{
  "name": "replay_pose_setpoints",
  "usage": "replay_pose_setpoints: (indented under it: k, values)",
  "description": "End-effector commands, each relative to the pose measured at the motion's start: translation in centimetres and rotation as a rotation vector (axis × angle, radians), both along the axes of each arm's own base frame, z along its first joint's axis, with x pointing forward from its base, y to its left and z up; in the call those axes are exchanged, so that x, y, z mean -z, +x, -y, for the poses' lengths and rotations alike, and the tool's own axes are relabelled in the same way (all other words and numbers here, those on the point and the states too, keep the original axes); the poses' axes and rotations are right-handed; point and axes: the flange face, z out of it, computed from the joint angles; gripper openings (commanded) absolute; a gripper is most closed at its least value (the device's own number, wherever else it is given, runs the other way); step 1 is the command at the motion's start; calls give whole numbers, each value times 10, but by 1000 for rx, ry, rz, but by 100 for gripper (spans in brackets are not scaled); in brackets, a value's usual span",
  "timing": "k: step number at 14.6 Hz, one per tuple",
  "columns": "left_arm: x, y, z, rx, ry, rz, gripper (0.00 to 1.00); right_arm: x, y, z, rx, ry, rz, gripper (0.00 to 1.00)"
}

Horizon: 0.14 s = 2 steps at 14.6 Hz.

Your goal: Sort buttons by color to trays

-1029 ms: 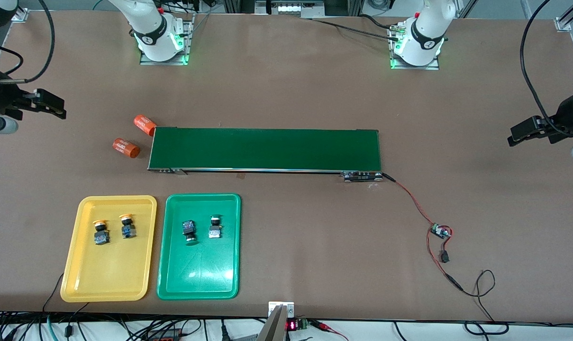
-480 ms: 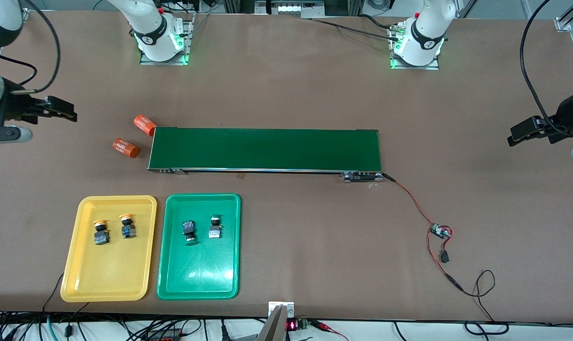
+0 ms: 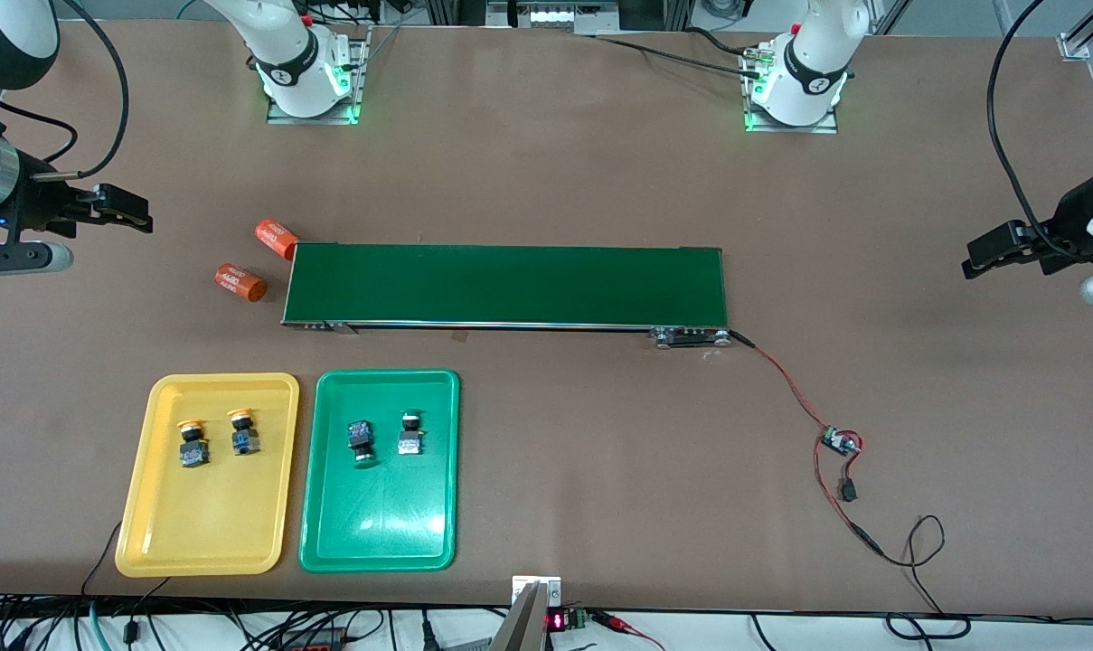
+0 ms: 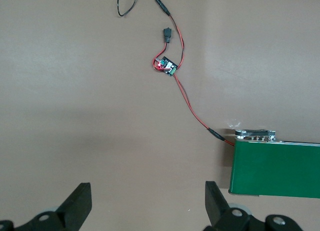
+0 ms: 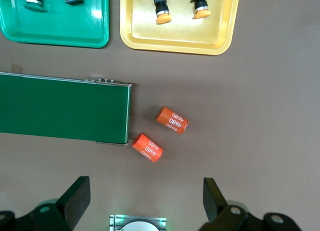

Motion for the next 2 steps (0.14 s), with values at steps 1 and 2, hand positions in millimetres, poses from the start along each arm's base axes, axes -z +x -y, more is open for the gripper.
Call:
replay_pose_setpoints:
  k: [1,2]
  values:
    - [-7,-3,1,15,-8,8,100,-5,-2,9,16,-14,2,100]
    - [-7,-3,1,15,-8,8,100,-5,0,11,23,-5,10,100]
